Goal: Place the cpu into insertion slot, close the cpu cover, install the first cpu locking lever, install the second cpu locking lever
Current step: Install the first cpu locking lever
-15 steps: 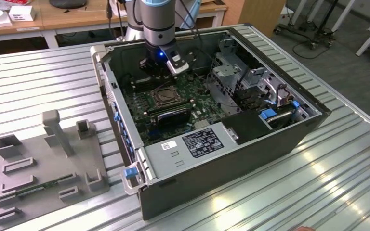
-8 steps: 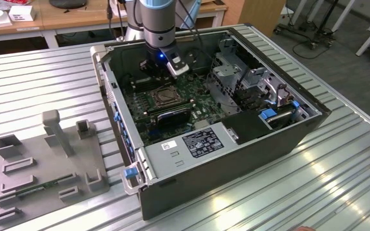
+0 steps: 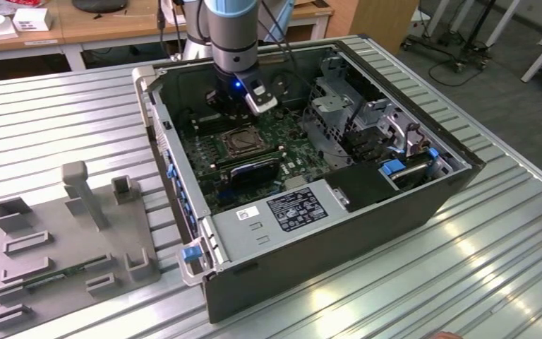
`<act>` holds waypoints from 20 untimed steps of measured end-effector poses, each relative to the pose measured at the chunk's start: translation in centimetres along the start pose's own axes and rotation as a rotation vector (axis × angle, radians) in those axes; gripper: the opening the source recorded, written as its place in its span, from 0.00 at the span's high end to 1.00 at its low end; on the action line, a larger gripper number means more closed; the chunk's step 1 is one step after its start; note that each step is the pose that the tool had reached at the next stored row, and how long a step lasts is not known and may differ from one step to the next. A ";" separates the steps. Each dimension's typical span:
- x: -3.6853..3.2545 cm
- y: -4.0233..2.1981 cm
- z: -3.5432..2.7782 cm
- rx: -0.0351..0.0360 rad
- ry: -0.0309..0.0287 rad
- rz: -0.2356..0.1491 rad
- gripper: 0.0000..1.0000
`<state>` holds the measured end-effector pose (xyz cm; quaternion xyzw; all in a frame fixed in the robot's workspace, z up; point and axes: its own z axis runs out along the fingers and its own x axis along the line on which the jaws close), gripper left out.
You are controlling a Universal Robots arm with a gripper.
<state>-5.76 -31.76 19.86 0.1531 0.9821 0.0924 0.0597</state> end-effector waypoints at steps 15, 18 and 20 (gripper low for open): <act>-0.03 -0.11 0.22 0.0004 -0.0009 0.004 0.89; -0.02 -0.13 0.31 0.0010 -0.0010 0.004 0.89; -0.02 -0.14 0.37 0.0012 -0.0012 0.004 0.89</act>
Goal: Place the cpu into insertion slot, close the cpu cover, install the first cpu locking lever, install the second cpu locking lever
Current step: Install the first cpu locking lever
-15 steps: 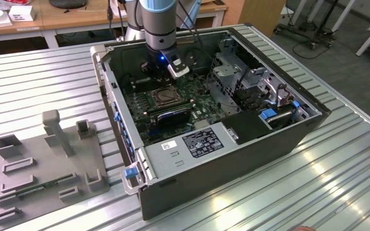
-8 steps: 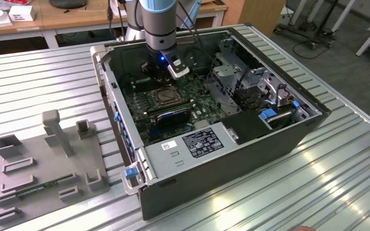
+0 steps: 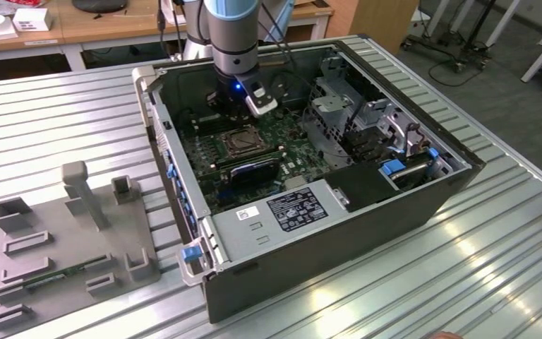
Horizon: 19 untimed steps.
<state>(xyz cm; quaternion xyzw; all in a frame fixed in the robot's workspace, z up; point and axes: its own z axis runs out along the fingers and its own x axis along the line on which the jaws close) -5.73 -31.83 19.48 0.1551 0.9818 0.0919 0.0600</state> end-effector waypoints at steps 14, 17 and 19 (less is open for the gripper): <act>-0.10 0.04 0.04 0.0029 -0.0010 -0.001 0.89; -0.14 0.12 -0.33 0.0028 -0.0010 0.000 0.89; -0.17 0.16 -0.52 0.0028 -0.0010 0.000 0.89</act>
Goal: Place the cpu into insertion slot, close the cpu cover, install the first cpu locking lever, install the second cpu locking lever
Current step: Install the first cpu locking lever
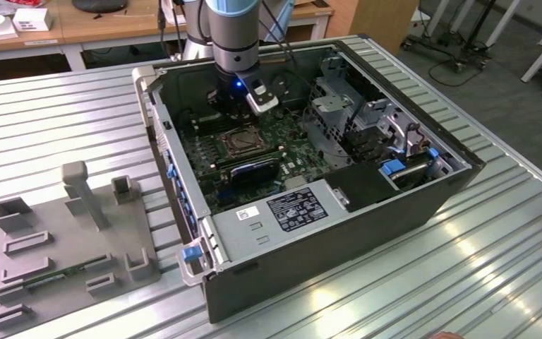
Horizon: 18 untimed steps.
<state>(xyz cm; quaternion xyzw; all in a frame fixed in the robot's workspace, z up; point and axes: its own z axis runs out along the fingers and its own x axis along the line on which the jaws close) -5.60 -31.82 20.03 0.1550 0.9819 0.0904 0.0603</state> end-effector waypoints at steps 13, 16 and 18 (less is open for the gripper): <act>-0.19 0.51 -0.12 0.0000 0.0000 0.000 0.89; -0.40 0.58 -0.08 0.0000 0.0000 0.000 0.89; -0.54 0.62 -0.06 0.0000 0.0000 0.000 0.89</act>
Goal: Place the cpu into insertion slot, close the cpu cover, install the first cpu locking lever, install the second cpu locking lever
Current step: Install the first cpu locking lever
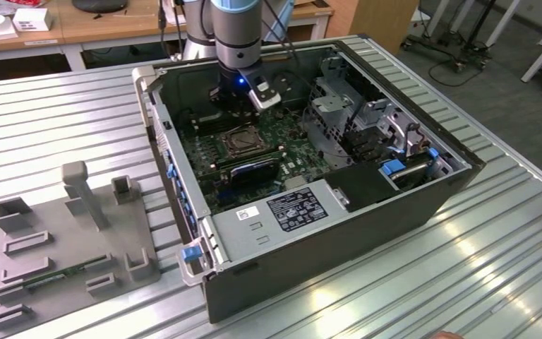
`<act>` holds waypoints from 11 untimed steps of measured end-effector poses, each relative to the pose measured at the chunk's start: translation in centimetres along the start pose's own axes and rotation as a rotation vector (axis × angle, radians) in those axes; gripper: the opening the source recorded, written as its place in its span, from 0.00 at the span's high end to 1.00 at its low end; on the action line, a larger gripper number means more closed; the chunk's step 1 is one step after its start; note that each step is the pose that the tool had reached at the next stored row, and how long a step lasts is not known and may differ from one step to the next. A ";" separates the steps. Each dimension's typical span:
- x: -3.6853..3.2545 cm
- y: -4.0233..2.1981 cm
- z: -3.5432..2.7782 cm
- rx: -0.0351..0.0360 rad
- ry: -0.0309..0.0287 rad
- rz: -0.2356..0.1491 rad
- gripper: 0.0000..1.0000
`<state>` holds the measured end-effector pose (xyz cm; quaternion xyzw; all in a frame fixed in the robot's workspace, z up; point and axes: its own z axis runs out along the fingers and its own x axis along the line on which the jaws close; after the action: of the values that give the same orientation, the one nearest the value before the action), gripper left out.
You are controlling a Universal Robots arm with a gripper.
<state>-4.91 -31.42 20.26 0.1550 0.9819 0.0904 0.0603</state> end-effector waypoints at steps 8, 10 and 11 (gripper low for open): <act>-0.42 0.12 0.12 0.0001 0.0000 0.000 0.89; -0.41 0.11 0.18 0.0004 -0.0001 0.000 0.89; -0.42 0.11 0.20 0.0010 -0.0002 -0.001 0.89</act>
<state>-4.46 -31.41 20.12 0.1547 0.9820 0.0899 0.0604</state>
